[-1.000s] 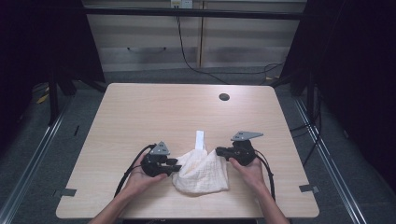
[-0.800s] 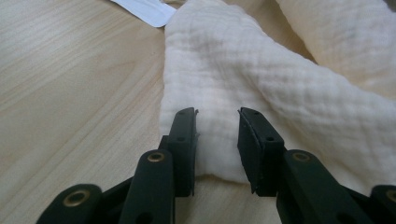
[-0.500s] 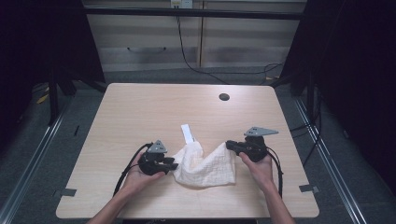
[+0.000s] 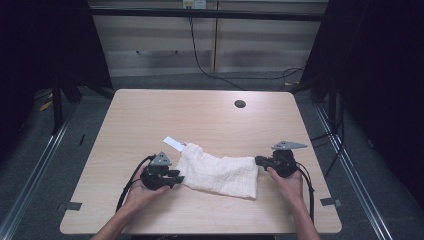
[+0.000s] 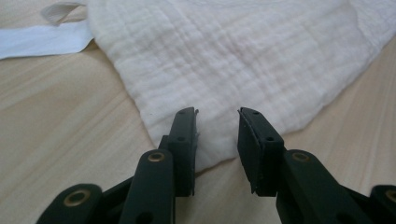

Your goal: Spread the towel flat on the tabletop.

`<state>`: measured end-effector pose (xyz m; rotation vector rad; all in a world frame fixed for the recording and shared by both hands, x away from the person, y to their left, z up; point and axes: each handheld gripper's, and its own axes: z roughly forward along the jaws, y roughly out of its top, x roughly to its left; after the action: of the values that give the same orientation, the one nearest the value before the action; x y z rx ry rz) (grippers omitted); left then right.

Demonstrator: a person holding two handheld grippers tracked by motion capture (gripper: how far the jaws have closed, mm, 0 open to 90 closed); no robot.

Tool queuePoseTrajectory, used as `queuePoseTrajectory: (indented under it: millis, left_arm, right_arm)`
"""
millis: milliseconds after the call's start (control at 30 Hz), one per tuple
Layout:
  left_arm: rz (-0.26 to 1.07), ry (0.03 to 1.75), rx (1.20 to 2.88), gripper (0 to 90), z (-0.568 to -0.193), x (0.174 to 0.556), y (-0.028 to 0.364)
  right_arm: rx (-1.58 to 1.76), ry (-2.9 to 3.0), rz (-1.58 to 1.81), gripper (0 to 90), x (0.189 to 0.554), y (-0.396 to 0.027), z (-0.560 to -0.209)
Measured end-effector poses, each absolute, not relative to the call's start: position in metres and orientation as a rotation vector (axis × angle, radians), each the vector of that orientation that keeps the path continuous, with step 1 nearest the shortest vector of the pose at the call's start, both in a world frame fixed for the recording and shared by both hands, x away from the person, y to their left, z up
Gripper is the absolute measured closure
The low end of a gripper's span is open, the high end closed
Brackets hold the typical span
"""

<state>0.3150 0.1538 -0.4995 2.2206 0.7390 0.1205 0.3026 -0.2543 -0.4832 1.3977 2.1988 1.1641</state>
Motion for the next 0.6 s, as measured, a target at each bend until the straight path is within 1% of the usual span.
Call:
queuePoseTrajectory:
  millis: [100,200,333,367,400,433,467,533,600]
  left_arm:
    - [0.106,0.727,2.224,66.7,-0.499,0.309,0.157]
    - [0.089,0.727,2.231,64.2,-0.498,0.303,0.161]
    - [0.031,0.709,2.218,62.3,-0.497,0.298,0.165]
    - [0.096,0.671,2.16,61.2,-0.491,0.294,0.166]
    - [0.096,0.671,2.16,58.2,-0.491,0.294,0.166]
    - [0.09,0.678,2.151,58.2,-0.487,0.296,0.166]
    - [0.089,0.684,2.142,56.0,-0.486,0.299,0.165]
    - [0.127,0.726,2.118,55.8,-0.483,0.311,0.165]
    - [0.124,0.736,2.12,54.2,-0.483,0.316,0.166]
  right_arm:
    - [1.39,2.215,1.147,84.9,0.303,-0.252,-0.486]
    - [1.377,2.184,1.235,85.0,0.304,-0.25,-0.481]
    - [1.362,2.21,1.251,84.9,0.305,-0.246,-0.48]
    - [1.366,2.221,1.244,84.9,0.306,-0.244,-0.481]
    - [1.366,2.221,1.244,84.9,0.306,-0.244,-0.481]
    - [1.362,2.233,1.238,84.9,0.307,-0.242,-0.483]
    - [1.362,2.238,1.24,84.9,0.309,-0.241,-0.485]
    - [1.367,2.251,1.23,84.9,0.313,-0.239,-0.489]
    - [1.369,2.256,1.223,85.0,0.315,-0.238,-0.491]
